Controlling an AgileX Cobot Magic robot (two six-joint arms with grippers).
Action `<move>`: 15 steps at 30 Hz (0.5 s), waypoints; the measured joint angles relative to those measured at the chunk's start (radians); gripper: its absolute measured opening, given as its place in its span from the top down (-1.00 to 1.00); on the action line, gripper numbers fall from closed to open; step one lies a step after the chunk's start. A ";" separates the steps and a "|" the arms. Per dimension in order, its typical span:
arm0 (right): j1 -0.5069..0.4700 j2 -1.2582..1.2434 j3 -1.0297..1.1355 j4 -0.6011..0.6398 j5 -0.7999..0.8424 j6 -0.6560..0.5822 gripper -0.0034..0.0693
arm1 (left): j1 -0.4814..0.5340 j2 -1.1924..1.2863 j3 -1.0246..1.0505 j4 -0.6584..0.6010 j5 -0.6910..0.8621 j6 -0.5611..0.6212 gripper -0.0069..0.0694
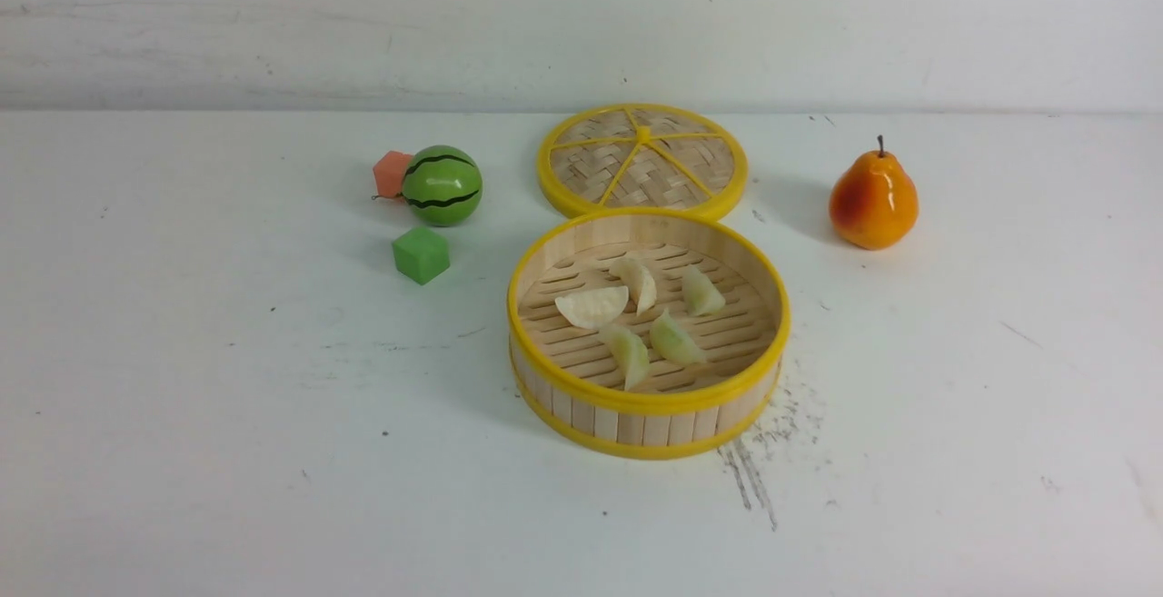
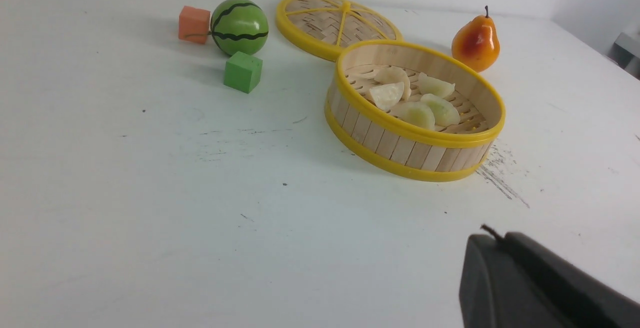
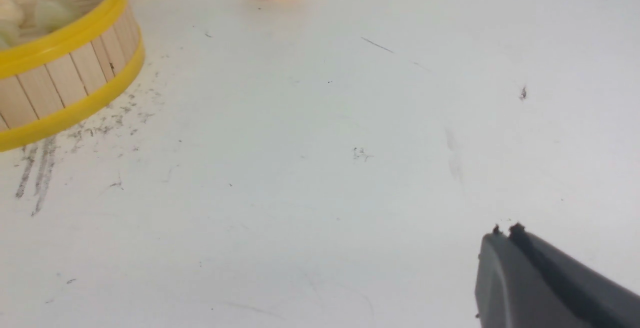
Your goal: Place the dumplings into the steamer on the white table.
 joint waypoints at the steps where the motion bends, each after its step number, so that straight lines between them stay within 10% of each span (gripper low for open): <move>1: 0.000 0.000 0.000 0.000 0.000 0.000 0.95 | 0.000 0.000 0.000 0.000 0.000 0.000 0.80; 15: 0.000 0.000 0.000 0.000 0.000 0.000 0.92 | 0.000 0.000 0.000 0.000 0.000 0.000 0.78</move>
